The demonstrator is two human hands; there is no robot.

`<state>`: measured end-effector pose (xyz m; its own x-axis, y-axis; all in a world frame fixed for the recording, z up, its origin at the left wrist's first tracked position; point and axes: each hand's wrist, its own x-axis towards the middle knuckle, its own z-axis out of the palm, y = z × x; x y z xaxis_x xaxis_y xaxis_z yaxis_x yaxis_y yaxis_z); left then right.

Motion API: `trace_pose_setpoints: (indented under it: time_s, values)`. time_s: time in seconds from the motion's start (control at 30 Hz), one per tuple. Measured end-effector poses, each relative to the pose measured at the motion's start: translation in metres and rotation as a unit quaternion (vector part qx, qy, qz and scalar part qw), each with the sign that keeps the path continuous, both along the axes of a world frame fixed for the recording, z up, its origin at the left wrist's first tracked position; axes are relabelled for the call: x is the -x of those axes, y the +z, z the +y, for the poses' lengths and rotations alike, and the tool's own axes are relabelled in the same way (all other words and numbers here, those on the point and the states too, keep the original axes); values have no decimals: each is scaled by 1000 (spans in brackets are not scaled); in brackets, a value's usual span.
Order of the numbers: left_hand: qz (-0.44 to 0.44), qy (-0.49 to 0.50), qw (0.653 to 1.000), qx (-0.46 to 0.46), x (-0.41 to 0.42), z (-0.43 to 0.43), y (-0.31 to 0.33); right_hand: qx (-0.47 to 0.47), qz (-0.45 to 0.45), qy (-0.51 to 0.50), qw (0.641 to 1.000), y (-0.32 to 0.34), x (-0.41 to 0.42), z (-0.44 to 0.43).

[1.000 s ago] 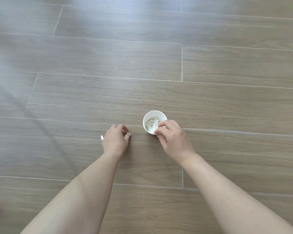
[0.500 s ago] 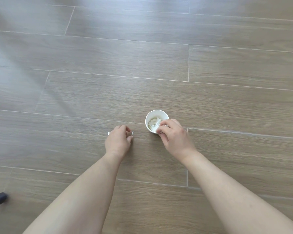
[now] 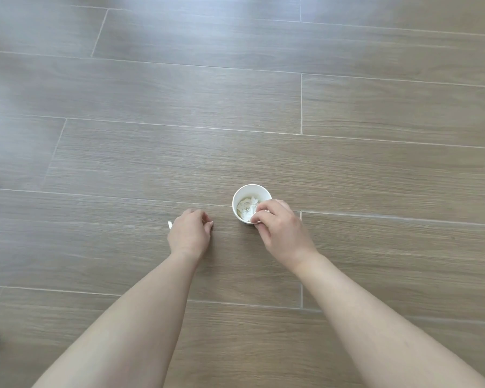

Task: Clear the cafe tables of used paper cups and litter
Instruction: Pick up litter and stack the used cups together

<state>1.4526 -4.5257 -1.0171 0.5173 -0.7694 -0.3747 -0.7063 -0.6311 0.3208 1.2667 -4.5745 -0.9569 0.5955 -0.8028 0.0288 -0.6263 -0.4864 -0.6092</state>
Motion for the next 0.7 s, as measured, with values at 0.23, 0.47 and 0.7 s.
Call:
trace_pose_setpoints:
  time_s: [0.23, 0.47, 0.7]
  values:
    - [-9, -4, 1000, 26, -7, 11, 4, 14, -15, 20, 1000, 0, -13, 0]
    - [-50, 49, 995, 64, -35, 40, 12, -2, -20, 36, 999, -2, -36, 2]
    - [2, 68, 997, 34, -44, 36, 9, 0, -20, 41, 999, -2, -35, 2]
